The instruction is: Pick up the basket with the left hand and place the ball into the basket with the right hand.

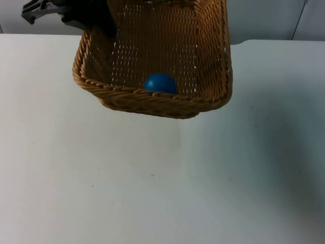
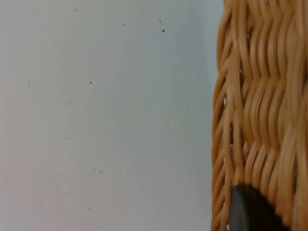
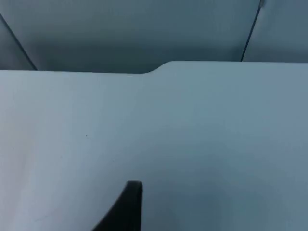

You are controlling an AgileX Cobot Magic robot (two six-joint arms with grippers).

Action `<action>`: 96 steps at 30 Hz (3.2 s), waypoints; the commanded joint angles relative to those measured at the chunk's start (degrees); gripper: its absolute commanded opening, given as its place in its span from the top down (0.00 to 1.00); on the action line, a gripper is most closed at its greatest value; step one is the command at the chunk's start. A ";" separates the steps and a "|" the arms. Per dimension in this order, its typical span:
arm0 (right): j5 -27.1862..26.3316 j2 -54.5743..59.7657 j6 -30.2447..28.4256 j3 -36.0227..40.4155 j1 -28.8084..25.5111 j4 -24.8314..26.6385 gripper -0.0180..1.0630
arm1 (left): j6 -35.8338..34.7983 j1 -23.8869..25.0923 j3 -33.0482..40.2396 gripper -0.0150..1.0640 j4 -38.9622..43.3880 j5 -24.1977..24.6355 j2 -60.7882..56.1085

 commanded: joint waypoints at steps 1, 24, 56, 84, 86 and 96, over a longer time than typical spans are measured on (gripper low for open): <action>2.22 -3.79 -0.63 0.22 -0.26 -0.65 0.02 | -0.22 0.16 -0.59 0.99 -1.48 -0.34 -0.58; -2.07 -25.43 4.04 21.62 -0.26 -2.53 0.02 | -0.01 0.16 -0.59 0.99 -1.48 -0.02 -0.58; -2.28 -24.92 5.46 21.62 -0.26 -4.87 0.02 | 15.65 0.06 17.50 0.99 -17.23 -19.78 5.71; -3.77 -24.92 5.61 21.62 -0.26 -5.09 0.02 | 19.08 0.06 17.62 0.45 -18.69 -21.87 9.11; -3.87 -24.92 5.61 21.62 -0.26 -5.09 0.02 | 19.08 0.06 17.62 0.35 -17.14 -21.39 9.11; -3.87 -24.92 5.61 21.62 -0.26 -5.09 0.02 | 17.59 0.06 17.44 0.35 -6.83 -21.10 6.77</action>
